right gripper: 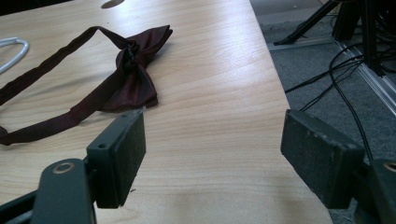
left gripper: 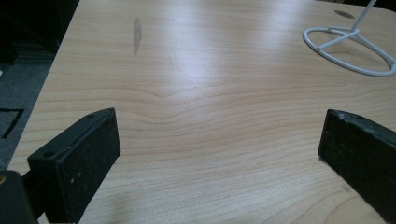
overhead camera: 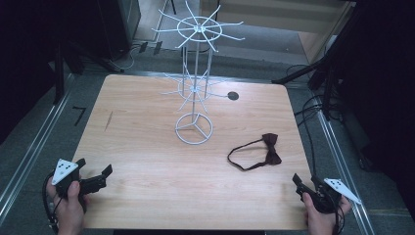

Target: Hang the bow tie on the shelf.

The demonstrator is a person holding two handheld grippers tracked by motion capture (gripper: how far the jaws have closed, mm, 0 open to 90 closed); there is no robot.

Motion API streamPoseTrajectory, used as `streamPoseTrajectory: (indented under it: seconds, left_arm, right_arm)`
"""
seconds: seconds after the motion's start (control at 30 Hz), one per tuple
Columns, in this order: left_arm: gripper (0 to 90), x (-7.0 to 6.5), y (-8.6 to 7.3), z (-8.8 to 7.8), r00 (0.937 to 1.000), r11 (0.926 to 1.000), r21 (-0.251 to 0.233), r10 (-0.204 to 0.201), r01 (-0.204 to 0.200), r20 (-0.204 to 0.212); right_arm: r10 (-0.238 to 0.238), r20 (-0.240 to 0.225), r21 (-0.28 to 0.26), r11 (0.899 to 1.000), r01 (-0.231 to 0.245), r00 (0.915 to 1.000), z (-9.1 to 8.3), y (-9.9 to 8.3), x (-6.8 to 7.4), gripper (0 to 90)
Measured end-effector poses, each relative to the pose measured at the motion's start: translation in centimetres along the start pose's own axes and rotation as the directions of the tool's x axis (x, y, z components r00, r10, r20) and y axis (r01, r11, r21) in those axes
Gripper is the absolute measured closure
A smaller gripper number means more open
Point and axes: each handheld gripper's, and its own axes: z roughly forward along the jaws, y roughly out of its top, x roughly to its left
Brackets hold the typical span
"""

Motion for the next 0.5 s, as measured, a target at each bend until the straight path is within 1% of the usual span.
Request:
streamPoseTrajectory:
  seconds: [0.13,0.17,0.27,0.4,0.5]
  left_arm:
    - [0.0,0.0,0.0,0.0,1.0000,1.0000,0.002,0.005,-0.005,0.000]
    - [0.0,0.0,0.0,0.0,1.0000,1.0000,0.000,0.004,-0.004,-0.001]
    - [0.0,0.0,0.0,0.0,1.0000,1.0000,-0.001,0.004,-0.004,-0.002]
    - [0.0,-0.1,0.0,0.0,1.0000,1.0000,0.001,0.009,-0.009,-0.003]
    - [0.0,-0.1,0.0,0.0,1.0000,1.0000,0.002,0.006,-0.006,-0.004]
  right_arm:
    - [-0.001,0.000,0.001,1.000,0.001,1.0000,0.0,0.0,0.1,22.5]
    - [-0.016,0.007,-0.002,1.000,0.016,0.9998,0.0,-0.1,0.2,22.4]
    - [-0.028,0.013,-0.001,1.000,0.028,0.9995,-0.1,-0.1,0.3,22.4]
    - [-0.027,0.012,-0.001,1.000,0.027,0.9996,-0.2,0.2,0.6,22.2]
    - [-0.031,0.016,0.011,0.999,0.031,0.9994,-0.3,0.6,1.0,22.1]
